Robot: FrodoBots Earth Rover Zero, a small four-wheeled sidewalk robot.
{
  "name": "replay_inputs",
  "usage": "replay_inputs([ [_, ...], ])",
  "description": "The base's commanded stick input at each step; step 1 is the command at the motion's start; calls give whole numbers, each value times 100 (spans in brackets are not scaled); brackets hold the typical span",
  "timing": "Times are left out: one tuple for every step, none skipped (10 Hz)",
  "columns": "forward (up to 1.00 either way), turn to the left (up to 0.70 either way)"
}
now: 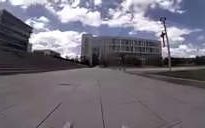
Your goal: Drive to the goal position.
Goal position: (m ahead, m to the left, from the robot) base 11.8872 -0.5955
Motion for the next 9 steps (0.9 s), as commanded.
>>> replay_inputs([
  [70,0],
  [70,0],
  [70,0],
  [70,0],
  [70,0],
  [70,0],
  [70,0],
  [70,0],
  [70,0],
])
